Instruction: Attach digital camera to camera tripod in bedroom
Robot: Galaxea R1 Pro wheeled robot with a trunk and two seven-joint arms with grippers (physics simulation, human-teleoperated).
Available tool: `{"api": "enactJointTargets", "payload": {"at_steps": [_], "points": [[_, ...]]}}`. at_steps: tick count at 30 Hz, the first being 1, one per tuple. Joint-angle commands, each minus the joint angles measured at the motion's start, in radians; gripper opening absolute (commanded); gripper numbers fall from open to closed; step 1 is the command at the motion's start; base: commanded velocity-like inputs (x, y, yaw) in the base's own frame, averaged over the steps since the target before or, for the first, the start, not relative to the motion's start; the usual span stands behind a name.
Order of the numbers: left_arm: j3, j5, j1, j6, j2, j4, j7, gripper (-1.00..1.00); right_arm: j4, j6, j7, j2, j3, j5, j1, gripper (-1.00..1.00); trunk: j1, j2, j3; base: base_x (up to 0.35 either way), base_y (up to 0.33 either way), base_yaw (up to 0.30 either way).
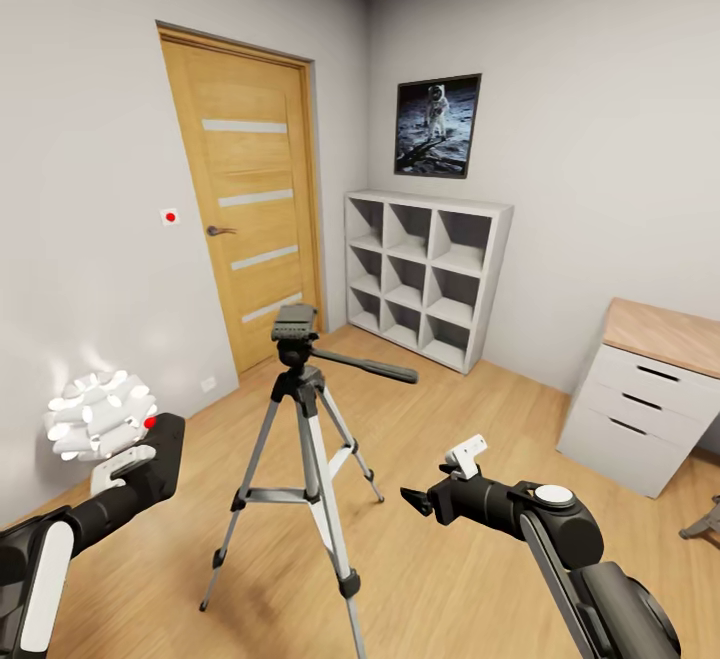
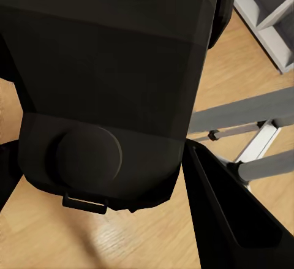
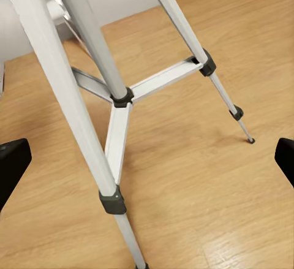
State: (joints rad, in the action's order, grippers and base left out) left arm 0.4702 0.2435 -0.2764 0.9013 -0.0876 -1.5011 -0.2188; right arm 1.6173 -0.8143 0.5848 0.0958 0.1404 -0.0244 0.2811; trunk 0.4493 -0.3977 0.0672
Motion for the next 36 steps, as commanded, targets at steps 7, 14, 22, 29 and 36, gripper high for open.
{"api": "enactJointTargets", "payload": {"at_steps": [7, 14, 22, 29, 36], "points": [[-0.003, -0.004, -0.001, 0.006, 0.000, -0.001, -0.010, -1.00, 0.001, -0.011, 0.007, 0.004, 0.001, 0.006, 0.001, 1.00, 0.001, -0.002, 0.002, 0.013, 0.019, 0.000], [-0.005, -0.003, -0.002, 0.009, 0.000, -0.002, -0.012, -1.00, 0.000, -0.035, 0.150, 0.002, 0.003, 0.004, 0.000, 1.00, 0.001, -0.002, 0.002, 0.002, 0.003, 0.000], [-0.035, -0.001, -0.012, 0.016, -0.001, -0.002, -0.013, -1.00, -0.034, -0.036, 0.208, -0.018, 0.020, -0.002, 0.004, 1.00, 0.001, -0.002, 0.002, 0.000, 0.000, 0.000], [-0.073, -0.010, -0.031, 0.019, -0.012, -0.004, -0.008, -1.00, -0.082, -0.024, 0.213, -0.072, 0.026, -0.004, 0.013, 1.00, 0.001, -0.002, 0.002, 0.000, 0.000, 0.000], [-0.109, -0.063, -0.042, 0.012, -0.082, -0.014, -0.002, -1.00, -0.144, -0.018, 0.212, -0.138, 0.027, -0.007, 0.031, 1.00, 0.001, -0.002, 0.002, 0.000, 0.000, 0.000]]}}
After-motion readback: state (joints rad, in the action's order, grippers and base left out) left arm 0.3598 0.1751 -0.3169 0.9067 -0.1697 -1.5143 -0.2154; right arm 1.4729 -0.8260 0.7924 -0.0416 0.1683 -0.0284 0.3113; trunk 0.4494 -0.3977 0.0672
